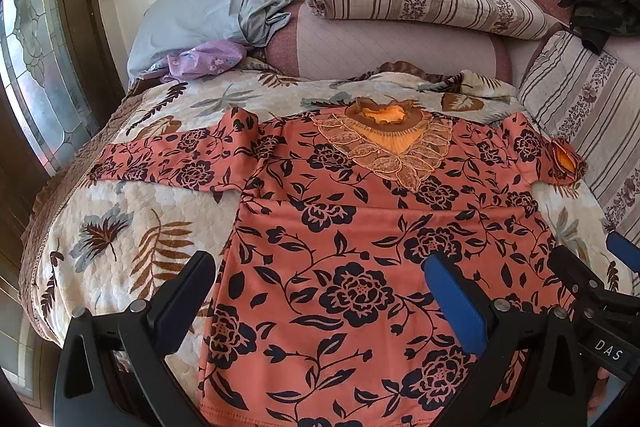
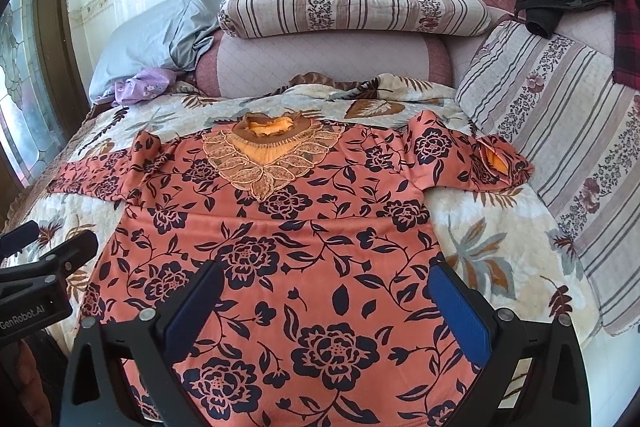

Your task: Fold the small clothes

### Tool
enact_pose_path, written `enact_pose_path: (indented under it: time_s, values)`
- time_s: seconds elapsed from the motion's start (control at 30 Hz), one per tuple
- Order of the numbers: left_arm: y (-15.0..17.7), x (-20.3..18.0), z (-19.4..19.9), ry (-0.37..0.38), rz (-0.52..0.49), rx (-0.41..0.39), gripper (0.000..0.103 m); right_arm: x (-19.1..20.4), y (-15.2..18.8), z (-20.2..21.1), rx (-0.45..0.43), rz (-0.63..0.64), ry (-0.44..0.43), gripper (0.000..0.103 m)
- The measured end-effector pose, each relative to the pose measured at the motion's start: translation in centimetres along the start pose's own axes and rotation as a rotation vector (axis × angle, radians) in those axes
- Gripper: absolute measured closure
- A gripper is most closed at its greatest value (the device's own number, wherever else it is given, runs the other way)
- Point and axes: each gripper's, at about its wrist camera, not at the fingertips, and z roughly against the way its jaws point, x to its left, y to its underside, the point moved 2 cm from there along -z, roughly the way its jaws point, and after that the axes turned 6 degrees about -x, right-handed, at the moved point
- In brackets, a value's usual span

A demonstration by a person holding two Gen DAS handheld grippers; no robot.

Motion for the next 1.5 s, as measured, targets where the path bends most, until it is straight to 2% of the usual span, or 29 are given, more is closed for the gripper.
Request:
enact_pose_path:
  time_s: [0.33,0.43,0.57,0.67,0.7,0.8,0.87,0.93,1.07,1.13,1.17,1.2,1.23,1.27,1.3,1.33,1.37,1.5]
  values:
    - [0.6,-0.1,-2.9,-0.006,-0.027,0.027,0.000,-1.1,0.6,-1.8,0.015,0.046,0.003,0.000]
    - [1.0,0.3,-5.0,-0.018,-0.037,0.058,0.000,-3.2,1.2,-2.2,0.002,0.099,0.042,0.000]
    - [1.2,1.0,-8.3,-0.034,-0.046,0.079,0.000,-9.2,0.4,-3.3,-0.012,0.122,0.137,0.000]
    - [0.9,1.8,-11.3,-0.042,-0.027,0.099,0.000,-17.0,-1.3,-6.2,-0.002,-0.008,0.154,0.000]
    - [0.8,2.0,-12.3,-0.047,-0.025,0.100,0.000,-19.5,-1.9,-7.1,0.009,-0.091,0.140,0.000]
    - [0.5,2.6,-14.7,-0.067,-0.021,0.090,0.000,-28.3,-3.5,-10.9,-0.010,-0.450,0.024,0.001]
    - [0.3,3.0,-15.7,-0.062,-0.005,0.078,0.000,-32.6,-4.3,-14.1,-0.001,-0.620,0.010,0.007]
    - [0.1,3.3,-16.4,-0.058,-0.002,0.057,0.000,-35.9,-4.9,-17.4,0.020,-0.721,0.038,0.021]
    - [0.6,3.9,-17.4,-0.059,-0.020,0.026,0.000,-39.8,-6.1,-22.5,0.041,-0.836,0.097,0.024]
    - [1.2,4.4,-18.0,-0.058,-0.015,0.037,0.000,-40.4,-6.7,-24.5,0.066,-0.834,0.112,0.024]
    - [1.4,4.8,-18.3,-0.044,0.007,0.053,0.000,-40.3,-6.9,-25.6,0.100,-0.828,0.122,0.024]
    - [1.4,5.1,-18.4,-0.028,0.034,0.064,0.000,-40.1,-7.1,-26.7,0.134,-0.824,0.119,0.032]
    - [1.3,5.3,-18.5,-0.020,0.047,0.065,0.000,-39.8,-7.3,-27.4,0.159,-0.809,0.113,0.059]
    - [1.3,5.6,-18.6,-0.015,0.061,0.070,0.000,-39.3,-7.6,-28.0,0.202,-0.783,0.127,0.073]
    - [1.3,5.7,-18.7,-0.009,0.074,0.078,0.000,-38.6,-8.1,-28.1,0.227,-0.756,0.148,0.078]
    - [1.3,5.9,-18.8,-0.002,0.089,0.084,0.000,-37.8,-9.1,-27.7,0.213,-0.730,0.137,0.088]
    - [1.3,6.1,-18.7,0.001,0.099,0.082,0.000,-36.9,-10.3,-27.0,0.195,-0.716,0.119,0.093]
    - [0.3,6.4,-17.1,0.012,0.113,0.028,0.000,-30.0,-17.5,-21.5,0.051,-0.635,-0.043,0.093]
